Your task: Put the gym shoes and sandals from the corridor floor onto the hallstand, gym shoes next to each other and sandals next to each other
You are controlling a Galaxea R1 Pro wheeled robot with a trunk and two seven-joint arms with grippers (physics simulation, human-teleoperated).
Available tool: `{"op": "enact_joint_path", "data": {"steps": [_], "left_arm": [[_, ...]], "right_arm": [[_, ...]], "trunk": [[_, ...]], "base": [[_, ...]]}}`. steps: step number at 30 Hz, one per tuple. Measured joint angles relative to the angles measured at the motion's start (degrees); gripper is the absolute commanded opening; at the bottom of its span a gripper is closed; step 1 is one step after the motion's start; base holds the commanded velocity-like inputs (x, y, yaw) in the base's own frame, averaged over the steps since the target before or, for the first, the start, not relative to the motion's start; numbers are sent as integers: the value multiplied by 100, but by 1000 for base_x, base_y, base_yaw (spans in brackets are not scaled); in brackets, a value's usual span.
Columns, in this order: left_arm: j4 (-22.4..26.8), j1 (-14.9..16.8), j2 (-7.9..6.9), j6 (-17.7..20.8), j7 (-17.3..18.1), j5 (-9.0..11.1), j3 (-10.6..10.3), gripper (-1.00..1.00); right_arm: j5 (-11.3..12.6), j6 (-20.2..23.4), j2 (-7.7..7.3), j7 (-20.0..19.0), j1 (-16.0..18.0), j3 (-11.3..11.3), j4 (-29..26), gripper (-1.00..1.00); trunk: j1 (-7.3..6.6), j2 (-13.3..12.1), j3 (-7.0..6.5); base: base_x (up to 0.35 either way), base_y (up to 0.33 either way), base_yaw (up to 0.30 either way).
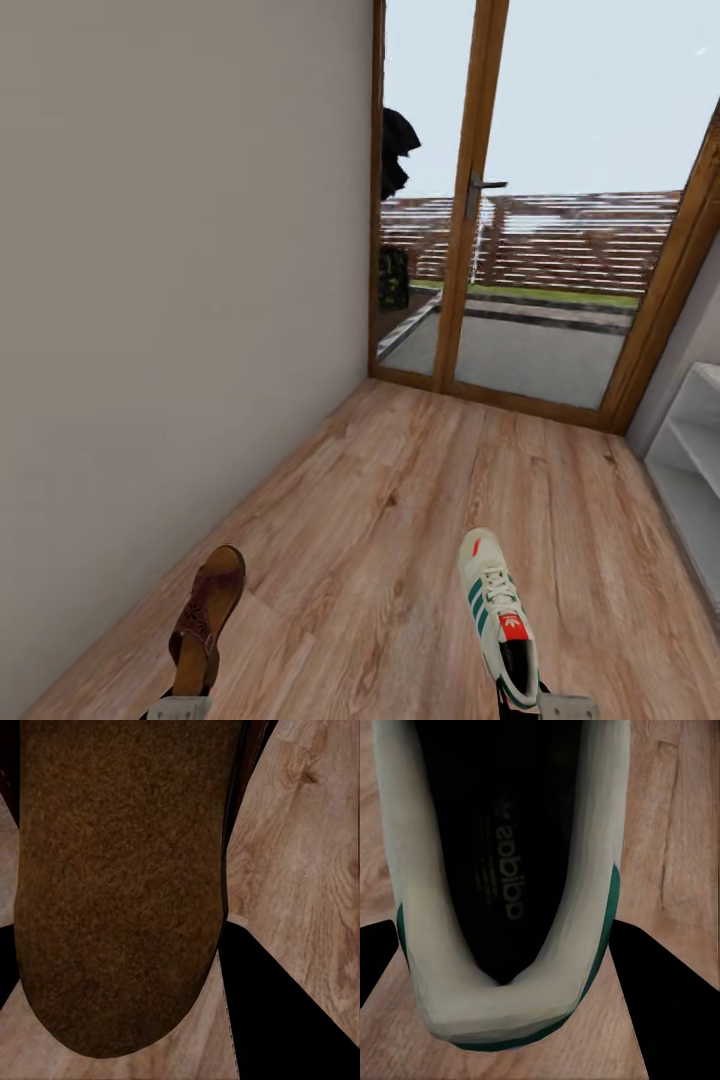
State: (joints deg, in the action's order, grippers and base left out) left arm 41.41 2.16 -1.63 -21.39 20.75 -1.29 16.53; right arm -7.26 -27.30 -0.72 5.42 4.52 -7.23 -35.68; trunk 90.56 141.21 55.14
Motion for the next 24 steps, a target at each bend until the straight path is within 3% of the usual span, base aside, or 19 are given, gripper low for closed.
{"op": "enact_joint_path", "data": {"steps": [24], "left_arm": [[-1,0,1,3,-8,3,-1,-100]], "right_arm": [[3,1,0,-3,0,-2,3,-100]], "trunk": [[0,0,14]], "base": [[304,6,-297]]}}
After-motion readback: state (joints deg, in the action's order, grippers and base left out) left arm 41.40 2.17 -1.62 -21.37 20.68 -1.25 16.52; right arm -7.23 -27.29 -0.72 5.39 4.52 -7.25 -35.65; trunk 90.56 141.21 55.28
